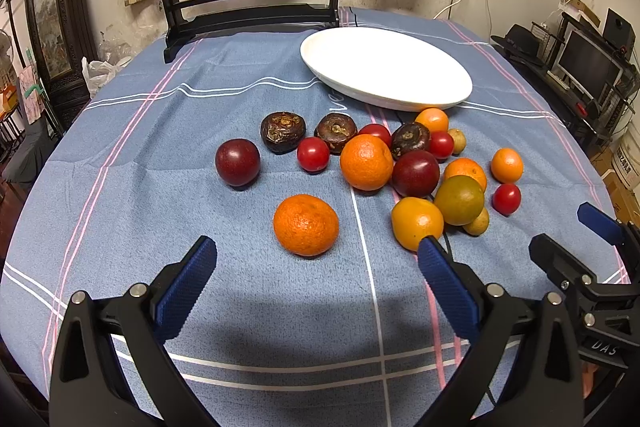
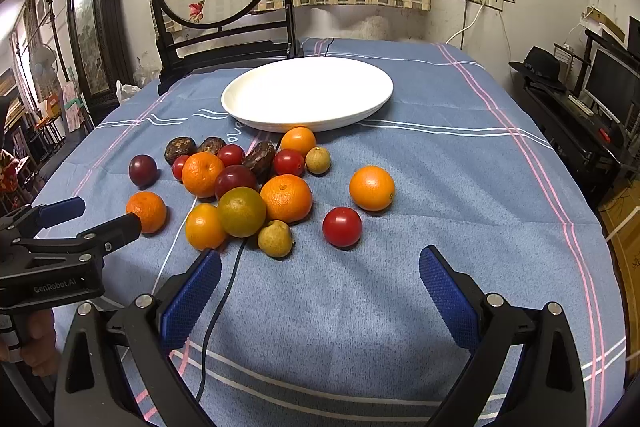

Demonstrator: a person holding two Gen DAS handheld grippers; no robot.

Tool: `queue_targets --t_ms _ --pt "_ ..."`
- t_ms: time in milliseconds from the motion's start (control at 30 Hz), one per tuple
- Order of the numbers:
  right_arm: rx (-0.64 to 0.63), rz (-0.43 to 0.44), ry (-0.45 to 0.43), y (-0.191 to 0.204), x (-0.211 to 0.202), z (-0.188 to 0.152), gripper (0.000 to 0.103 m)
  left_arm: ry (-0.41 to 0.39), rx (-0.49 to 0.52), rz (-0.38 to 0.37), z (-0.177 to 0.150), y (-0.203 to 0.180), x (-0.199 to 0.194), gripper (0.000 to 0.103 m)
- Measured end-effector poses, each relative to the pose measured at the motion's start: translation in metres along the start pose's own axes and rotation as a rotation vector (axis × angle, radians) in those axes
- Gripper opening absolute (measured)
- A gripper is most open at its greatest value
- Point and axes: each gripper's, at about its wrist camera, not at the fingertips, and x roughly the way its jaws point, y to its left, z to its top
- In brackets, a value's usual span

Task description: Organize fruits

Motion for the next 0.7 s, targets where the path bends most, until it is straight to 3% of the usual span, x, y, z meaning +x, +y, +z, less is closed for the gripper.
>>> queue_targets --t_ms 367,500,600,633,700 --pt "-0.016 0.005 0.021 0.0 0.003 -0.004 0.099 0.013 0.012 -0.006 0.0 0.005 0.002 0.099" --pt "-0.074 0.008 0.064 -0.005 0.006 -0.006 0.099 0.007 0.004 0.005 -0.002 0.018 0.005 0.099" --pt "-0.114 -0.011 0.144 -0.013 0.02 -0.008 0.099 0.017 -0.001 0.003 -0.004 0.027 0.01 0.099" --pt "-0.113 -0.01 0.159 -0.015 0.024 -0.007 0.097 0.021 -0.012 -0.007 -0.004 0.03 0.011 0.099" --pt "-0.119 0.005 0.184 -0.018 0.03 -0.003 0.084 0.026 -0.027 -0.035 -0.004 0.036 0.014 0.099"
